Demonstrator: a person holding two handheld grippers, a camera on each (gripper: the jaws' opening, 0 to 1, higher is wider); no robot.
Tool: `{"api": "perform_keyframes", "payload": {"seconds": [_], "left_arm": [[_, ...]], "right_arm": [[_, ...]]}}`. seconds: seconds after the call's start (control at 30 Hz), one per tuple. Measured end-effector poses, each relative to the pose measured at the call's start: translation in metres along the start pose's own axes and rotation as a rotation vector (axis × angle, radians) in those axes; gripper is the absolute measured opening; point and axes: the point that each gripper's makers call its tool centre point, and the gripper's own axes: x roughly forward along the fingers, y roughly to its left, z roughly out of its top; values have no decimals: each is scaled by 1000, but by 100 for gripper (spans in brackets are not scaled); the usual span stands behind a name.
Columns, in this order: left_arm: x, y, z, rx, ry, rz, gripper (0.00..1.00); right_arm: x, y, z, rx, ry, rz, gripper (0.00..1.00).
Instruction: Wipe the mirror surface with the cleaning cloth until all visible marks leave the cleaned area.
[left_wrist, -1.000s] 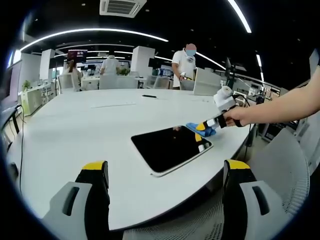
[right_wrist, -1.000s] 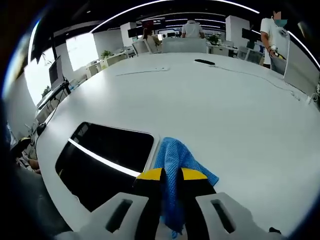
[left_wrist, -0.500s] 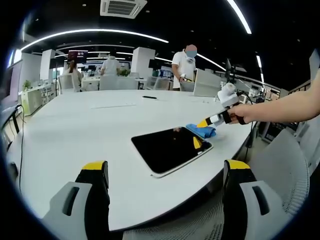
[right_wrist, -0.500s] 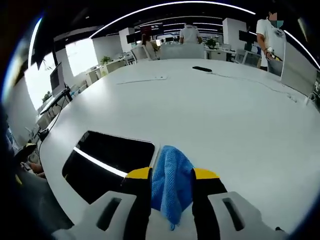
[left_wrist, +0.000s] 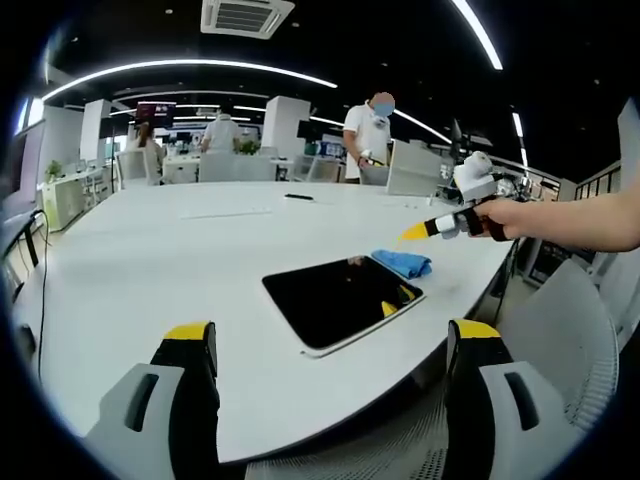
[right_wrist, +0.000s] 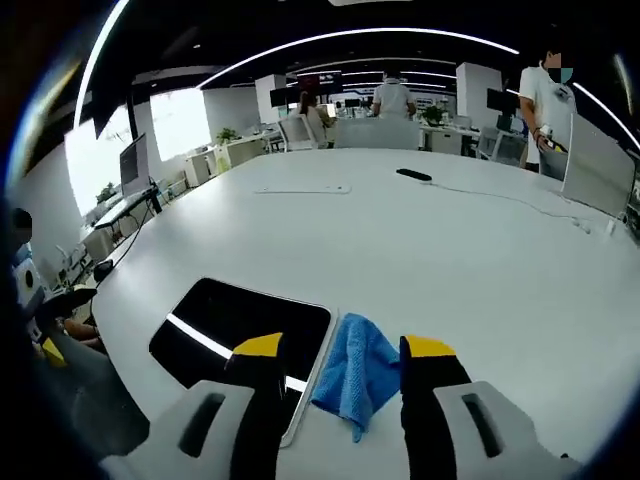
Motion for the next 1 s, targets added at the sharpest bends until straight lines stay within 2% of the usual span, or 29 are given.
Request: {"api": "perform_keyframes", "payload": {"seconds": [0.3,0.63,1.0], "left_arm": [[0,0,1,-3,-10,-3,94],[0,0,2,-4,-14,-4,94],[-1,0,3,-5,-23,-5,94]], "right_arm": [[-32,10,-10,-28,-9,-19,51],[-60,15,-20,9,-48,-35,65],[-88,16,-31,26,-79,-63,76]]}}
